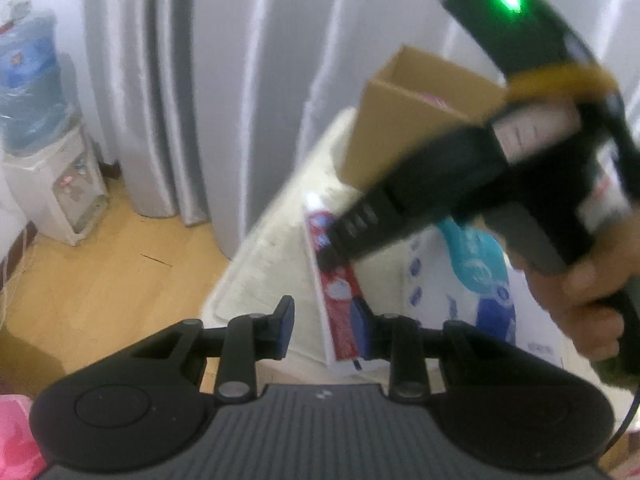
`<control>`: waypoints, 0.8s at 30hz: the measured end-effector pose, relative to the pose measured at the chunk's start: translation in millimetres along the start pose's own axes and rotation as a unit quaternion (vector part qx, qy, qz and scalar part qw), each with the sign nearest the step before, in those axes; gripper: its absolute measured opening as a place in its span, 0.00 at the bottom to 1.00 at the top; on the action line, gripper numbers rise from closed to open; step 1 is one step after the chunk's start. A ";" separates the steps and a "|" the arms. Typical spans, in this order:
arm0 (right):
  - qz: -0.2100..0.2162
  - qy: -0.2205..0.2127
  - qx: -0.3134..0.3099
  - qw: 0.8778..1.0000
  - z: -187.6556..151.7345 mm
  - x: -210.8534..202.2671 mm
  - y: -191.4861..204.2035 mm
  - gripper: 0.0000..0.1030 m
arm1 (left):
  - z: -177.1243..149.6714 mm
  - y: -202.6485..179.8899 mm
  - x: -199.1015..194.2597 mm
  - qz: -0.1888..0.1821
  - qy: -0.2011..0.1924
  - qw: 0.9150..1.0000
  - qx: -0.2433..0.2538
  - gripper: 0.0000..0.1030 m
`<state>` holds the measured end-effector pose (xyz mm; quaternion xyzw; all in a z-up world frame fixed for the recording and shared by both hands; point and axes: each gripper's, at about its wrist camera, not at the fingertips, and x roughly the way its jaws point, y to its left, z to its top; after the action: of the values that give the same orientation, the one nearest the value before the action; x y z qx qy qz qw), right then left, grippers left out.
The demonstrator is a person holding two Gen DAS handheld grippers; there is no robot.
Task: Organize objects
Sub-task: 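Lower the right gripper onto the red toothpaste tube and close it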
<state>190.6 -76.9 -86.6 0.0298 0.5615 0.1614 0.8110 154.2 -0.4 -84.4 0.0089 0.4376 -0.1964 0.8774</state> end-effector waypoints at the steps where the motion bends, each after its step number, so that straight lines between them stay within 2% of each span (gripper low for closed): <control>1: 0.003 0.000 0.003 1.000 0.4 0.1 -1.3 0.21 | -1.3 -2.4 3.8 -0.005 0.006 1.000 0.001 0.30; 14: 0.026 -0.001 0.024 0.999 -6.3 2.2 -2.9 0.20 | -18.4 1.2 8.9 -0.045 0.028 0.998 -0.033 0.29; 24: 0.060 0.016 0.059 0.996 -13.7 2.1 -8.1 0.14 | -12.7 6.4 11.5 -0.041 0.023 0.998 -0.043 0.29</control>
<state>180.5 -85.8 -95.4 0.1088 0.5801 0.1772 0.7876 152.9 4.0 -102.1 -0.0424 0.4661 -0.2123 0.8578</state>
